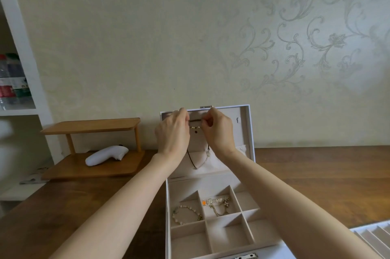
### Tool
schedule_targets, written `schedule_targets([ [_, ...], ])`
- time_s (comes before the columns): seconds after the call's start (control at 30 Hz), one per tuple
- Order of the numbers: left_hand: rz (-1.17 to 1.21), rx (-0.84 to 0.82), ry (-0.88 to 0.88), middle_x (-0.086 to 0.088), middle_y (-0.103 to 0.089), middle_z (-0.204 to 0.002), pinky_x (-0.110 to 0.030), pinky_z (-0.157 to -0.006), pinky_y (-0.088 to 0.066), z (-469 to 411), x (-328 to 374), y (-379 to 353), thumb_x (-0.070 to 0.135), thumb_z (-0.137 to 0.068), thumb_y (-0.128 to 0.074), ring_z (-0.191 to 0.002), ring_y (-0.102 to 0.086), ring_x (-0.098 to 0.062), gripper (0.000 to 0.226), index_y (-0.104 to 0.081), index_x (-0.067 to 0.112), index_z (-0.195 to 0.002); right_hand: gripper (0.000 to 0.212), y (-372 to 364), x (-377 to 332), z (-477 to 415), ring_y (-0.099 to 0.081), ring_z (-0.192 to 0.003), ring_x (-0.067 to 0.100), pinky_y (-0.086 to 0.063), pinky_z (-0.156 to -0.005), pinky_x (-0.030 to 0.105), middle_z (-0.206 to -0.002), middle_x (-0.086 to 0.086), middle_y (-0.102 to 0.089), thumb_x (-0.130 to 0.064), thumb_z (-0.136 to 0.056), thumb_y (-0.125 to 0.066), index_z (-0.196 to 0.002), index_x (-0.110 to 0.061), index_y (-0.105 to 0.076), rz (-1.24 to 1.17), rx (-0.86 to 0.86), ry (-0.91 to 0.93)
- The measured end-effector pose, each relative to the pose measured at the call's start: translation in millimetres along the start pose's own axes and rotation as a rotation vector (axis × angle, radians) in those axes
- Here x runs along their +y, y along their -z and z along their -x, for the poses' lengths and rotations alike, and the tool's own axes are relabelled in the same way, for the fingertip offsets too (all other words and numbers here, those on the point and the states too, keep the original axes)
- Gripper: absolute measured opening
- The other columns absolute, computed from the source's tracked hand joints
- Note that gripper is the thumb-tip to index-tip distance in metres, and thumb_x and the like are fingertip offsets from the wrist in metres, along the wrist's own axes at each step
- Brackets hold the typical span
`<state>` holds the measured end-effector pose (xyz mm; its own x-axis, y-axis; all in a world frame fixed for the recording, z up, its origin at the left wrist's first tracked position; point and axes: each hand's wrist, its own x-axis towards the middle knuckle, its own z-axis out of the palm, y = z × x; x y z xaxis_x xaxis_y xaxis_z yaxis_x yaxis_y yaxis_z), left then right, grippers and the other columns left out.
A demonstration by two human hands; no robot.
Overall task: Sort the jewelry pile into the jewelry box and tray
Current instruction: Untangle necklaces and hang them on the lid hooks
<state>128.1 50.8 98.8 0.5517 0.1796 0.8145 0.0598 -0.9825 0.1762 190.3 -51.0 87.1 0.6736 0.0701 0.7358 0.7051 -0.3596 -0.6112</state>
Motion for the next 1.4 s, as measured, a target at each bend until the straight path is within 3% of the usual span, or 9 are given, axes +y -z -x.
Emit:
schedule_targets([
  [0.27,-0.129,-0.072,0.036,-0.006,-0.064,-0.104,-0.03,-0.061,-0.026,-1.3,-0.4,5.7,0.009,-0.091,-0.047,-0.094,-0.059,-0.031,0.014,-0.058,0.013,-0.1,0.018,-2.3,-2.2,-0.6,-0.042,-0.058,0.022,-0.031,-0.054,0.028,-0.066,0.0,-0.048,0.003,-0.071,-0.052,-0.07,-0.012,-0.06,0.07,-0.02,0.235],
  [0.43,-0.201,-0.116,0.022,-0.006,-0.062,-0.109,-0.03,-0.061,-0.028,-3.0,2.6,9.1,0.002,-0.09,-0.045,-0.098,-0.059,-0.031,0.022,-0.055,0.013,-0.106,0.021,-1.9,-7.5,-2.1,-0.039,-0.049,0.023,-0.025,-0.05,0.023,-0.059,0.006,-0.049,-0.006,-0.071,-0.049,-0.076,-0.026,-0.05,0.19,0.047,0.392],
  [0.53,-0.217,-0.192,-0.044,-0.006,-0.056,-0.118,-0.031,-0.066,-0.031,0.5,6.4,7.5,-0.001,-0.088,-0.043,-0.106,-0.056,-0.03,0.031,-0.052,0.013,-0.114,0.016,-2.6,0.1,0.6,-0.048,-0.048,0.026,-0.025,-0.051,0.021,-0.059,0.006,-0.048,-0.001,-0.062,-0.057,-0.068,-0.014,-0.063,0.297,0.035,0.467],
  [0.6,-0.257,-0.234,-0.073,-0.003,-0.052,-0.124,-0.032,-0.072,-0.038,4.4,5.7,6.3,0.002,-0.092,-0.039,-0.11,-0.053,-0.027,0.035,-0.048,0.016,-0.123,0.016,-5.3,6.6,4.1,-0.05,-0.049,0.028,-0.027,-0.05,0.021,-0.059,0.006,-0.048,-0.008,-0.069,-0.048,-0.067,-0.011,-0.064,0.343,0.02,0.479],
  [0.73,-0.292,-0.247,-0.082,-0.002,-0.052,-0.122,-0.03,-0.073,-0.037,6.3,4.4,3.7,0.004,-0.094,-0.036,-0.113,-0.051,-0.024,0.035,-0.047,0.018,-0.124,0.008,-7.7,9.1,10.4,-0.049,-0.048,0.028,-0.026,-0.049,0.023,-0.058,0.008,-0.048,0.0,-0.066,-0.058,-0.066,-0.008,-0.061,0.315,-0.03,0.41],
  [0.87,-0.123,-0.175,0.006,-0.003,-0.062,-0.107,-0.03,-0.064,-0.035,0.3,-4.0,0.2,0.009,-0.094,-0.044,-0.098,-0.057,-0.026,0.018,-0.057,0.015,-0.105,0.011,-5.3,7.0,4.0,-0.041,-0.058,0.026,-0.029,-0.056,0.029,-0.066,0.007,-0.045,0.002,-0.079,-0.056,-0.073,-0.002,-0.065,0.205,-0.116,0.211],
  [0.97,0.09,-0.096,0.123,-0.007,-0.068,-0.09,-0.036,-0.065,-0.047,-5.6,-10.1,-0.6,0.01,-0.09,-0.053,-0.087,-0.061,-0.029,0.011,-0.064,0.013,-0.09,0.02,0.2,3.5,-2.2,-0.05,-0.068,0.018,-0.036,-0.062,0.026,-0.075,0.003,-0.058,0.005,-0.081,-0.055,-0.085,-0.005,-0.072,0.04,-0.098,0.061],
  [1.1,0.1,-0.073,0.189,-0.006,-0.071,-0.086,-0.031,-0.064,-0.046,-8.0,-3.8,7.7,0.017,-0.09,-0.06,-0.083,-0.063,-0.027,0.012,-0.071,0.014,-0.086,0.015,6.0,-1.6,-5.2,-0.062,-0.077,0.014,-0.047,-0.07,0.021,-0.078,0.001,-0.069,0.002,-0.081,-0.063,-0.088,-0.006,-0.074,-0.165,-0.086,-0.144],
  [1.4,0.027,-0.079,0.083,-0.005,-0.067,-0.081,-0.035,-0.064,-0.047,-10.5,-4.3,14.2,0.016,-0.091,-0.055,-0.078,-0.059,-0.028,0.015,-0.066,0.013,-0.081,0.01,17.2,-8.0,-7.8,-0.06,-0.071,0.032,-0.045,-0.063,0.03,-0.068,0.013,-0.068,0.001,-0.079,-0.061,-0.076,0.003,-0.07,-0.099,-0.121,-0.085],
])
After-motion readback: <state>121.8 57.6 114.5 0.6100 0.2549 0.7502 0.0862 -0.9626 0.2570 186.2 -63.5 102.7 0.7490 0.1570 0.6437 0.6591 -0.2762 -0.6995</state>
